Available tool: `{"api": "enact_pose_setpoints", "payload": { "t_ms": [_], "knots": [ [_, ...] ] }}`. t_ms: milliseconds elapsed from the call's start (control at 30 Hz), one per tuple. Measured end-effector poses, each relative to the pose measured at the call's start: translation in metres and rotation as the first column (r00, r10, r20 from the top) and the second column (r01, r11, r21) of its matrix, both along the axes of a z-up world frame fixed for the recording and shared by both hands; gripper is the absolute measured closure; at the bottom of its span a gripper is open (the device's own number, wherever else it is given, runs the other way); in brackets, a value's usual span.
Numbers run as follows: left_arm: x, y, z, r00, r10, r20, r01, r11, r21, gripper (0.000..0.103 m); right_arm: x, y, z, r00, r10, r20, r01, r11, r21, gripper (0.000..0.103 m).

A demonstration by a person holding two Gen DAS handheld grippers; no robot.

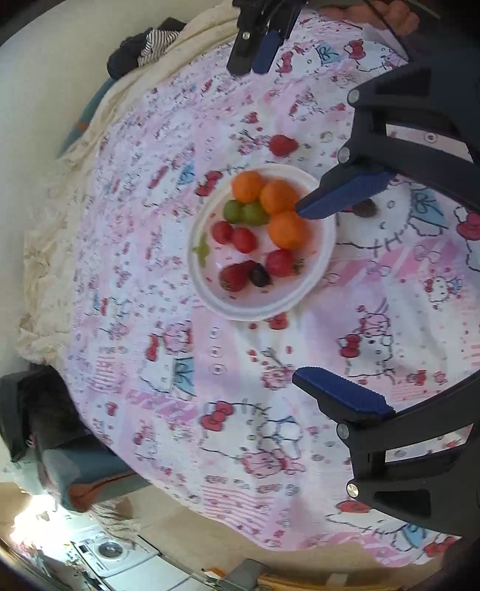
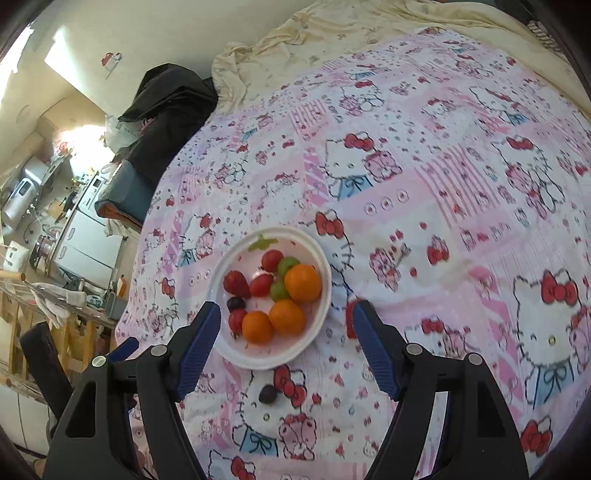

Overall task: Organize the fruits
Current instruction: 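Grasp another dark plum with the left gripper while the right grasps a strawberry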

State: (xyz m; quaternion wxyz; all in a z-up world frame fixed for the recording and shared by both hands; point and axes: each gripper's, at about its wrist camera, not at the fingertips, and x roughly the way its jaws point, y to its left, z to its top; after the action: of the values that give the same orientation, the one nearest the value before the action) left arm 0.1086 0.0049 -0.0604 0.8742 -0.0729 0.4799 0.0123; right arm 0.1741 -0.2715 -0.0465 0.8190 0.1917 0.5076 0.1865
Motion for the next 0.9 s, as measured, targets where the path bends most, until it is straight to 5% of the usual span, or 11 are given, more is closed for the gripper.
{"api": "enact_pose_setpoints", "payload": {
  "t_ms": [367,467,567,833,900],
  "knots": [
    [-0.003,-0.034,-0.046,0.981,-0.09,-0.171,0.085,0.996,-0.035,0.025,-0.017,-0.026,-0.031,0.993,-0.056,-0.105,0.051,0.997,-0.056,0.027],
    [-0.004,-0.052,-0.062,0.961,-0.161,-0.224,0.155,0.987,-0.043,0.031,-0.017,-0.032,-0.037,0.99,-0.073,-0.125,0.064,0.996,-0.069,0.027],
    [-0.002,-0.069,-0.074,0.941,-0.217,-0.258,0.213,0.976,-0.043,0.052,-0.015,-0.037,-0.04,0.986,-0.089,-0.142,0.08,0.995,-0.065,0.027],
    [0.007,-0.098,-0.094,0.903,-0.309,-0.3,0.293,0.951,-0.097,0.062,-0.01,-0.051,-0.042,0.98,-0.121,-0.157,0.116,0.992,-0.041,0.027],
    [0.008,-0.099,-0.095,0.903,-0.312,-0.295,0.297,0.95,-0.093,0.077,-0.009,-0.053,-0.043,0.978,-0.132,-0.164,0.128,0.991,-0.036,0.027]
  ]
}}
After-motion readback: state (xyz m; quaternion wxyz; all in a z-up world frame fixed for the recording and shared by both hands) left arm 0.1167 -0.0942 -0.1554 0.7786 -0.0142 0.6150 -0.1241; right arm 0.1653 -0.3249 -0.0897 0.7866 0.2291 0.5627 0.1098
